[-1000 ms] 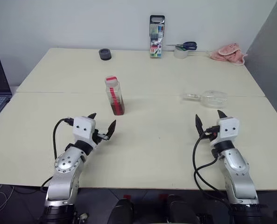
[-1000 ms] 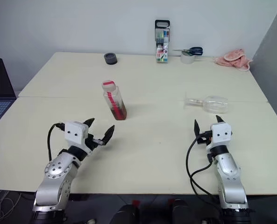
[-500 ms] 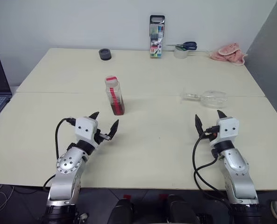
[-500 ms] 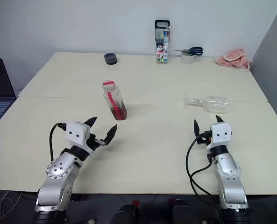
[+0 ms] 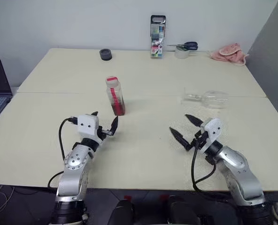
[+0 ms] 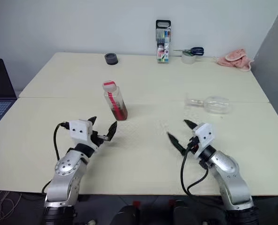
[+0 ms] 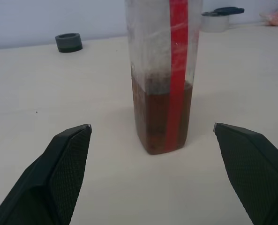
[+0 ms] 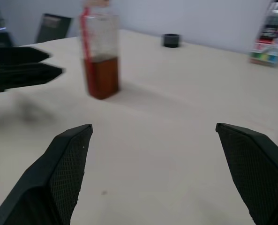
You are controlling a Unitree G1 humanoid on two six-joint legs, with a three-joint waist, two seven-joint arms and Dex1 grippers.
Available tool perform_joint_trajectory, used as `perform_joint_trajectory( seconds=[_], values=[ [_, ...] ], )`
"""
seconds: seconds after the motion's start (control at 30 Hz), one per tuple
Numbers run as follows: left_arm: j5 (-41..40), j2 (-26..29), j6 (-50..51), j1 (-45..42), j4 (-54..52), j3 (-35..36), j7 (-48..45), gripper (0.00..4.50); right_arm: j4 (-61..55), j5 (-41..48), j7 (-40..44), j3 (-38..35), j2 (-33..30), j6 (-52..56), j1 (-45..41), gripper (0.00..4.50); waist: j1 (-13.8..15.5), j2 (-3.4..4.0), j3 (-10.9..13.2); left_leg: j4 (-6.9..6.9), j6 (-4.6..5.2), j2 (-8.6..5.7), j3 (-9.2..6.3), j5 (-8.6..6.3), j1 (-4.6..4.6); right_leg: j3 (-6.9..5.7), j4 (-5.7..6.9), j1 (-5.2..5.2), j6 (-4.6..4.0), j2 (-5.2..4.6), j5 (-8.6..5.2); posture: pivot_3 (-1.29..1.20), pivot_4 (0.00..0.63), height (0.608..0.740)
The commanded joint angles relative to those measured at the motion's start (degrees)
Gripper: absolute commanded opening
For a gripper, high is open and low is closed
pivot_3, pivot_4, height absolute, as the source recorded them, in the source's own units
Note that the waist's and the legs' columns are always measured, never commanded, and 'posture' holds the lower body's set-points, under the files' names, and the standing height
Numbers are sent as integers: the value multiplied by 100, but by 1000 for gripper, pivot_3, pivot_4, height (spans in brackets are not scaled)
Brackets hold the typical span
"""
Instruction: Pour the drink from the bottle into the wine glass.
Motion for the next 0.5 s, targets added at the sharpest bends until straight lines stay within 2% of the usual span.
perform_joint_trajectory(
  seconds=[0.03,0.23,0.5],
  values=[
    [132,-93,197,-313,-105,-42,278,4460,-413,401,382,69,-221,454,-234,4500,3,-1,1,0,0,0,-2,0,0,-2,0,1,0,0,0,0,150,740],
    [260,-261,519,-821,116,-96,572,4460,-487,562,599,40,-422,710,-434,4500,5,-2,1,0,-1,-1,0,0,-3,-1,-1,0,0,0,0,0,150,740],
    [348,-302,668,-1028,275,-324,505,4460,-523,565,622,33,-428,774,-545,4500,4,-2,1,0,-2,0,1,1,-4,-1,-1,-2,1,0,0,0,150,740]
  ],
)
